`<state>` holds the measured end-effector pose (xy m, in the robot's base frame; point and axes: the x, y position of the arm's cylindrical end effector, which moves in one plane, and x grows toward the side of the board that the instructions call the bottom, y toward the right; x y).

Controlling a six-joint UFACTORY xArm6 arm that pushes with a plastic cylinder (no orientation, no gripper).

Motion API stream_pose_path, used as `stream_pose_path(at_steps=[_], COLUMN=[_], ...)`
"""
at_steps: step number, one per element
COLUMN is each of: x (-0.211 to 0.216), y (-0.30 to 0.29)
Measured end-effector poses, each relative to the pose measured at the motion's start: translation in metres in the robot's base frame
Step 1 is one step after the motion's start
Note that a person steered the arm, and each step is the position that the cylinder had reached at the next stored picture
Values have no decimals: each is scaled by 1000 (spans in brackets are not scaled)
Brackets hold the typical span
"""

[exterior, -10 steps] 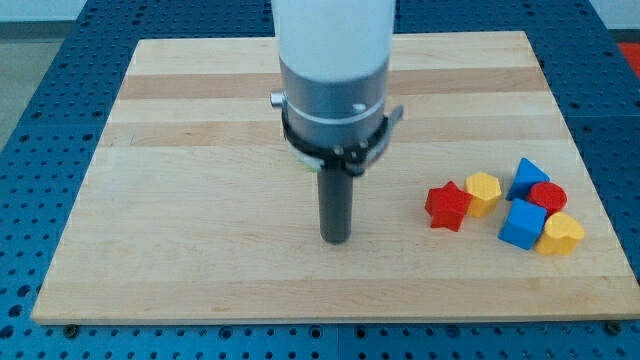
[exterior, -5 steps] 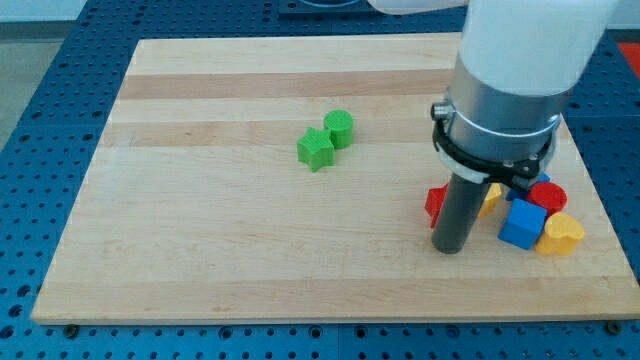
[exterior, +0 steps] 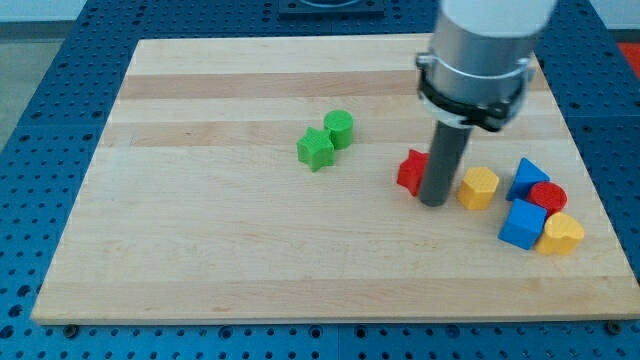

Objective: Add the red star into green blocks

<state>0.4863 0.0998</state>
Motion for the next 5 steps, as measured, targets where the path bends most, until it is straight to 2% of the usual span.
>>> stream_pose_path(at_steps=[2, 3, 4, 5], x=[-38, -37, -52, -68], y=[-17, 19, 19, -5])
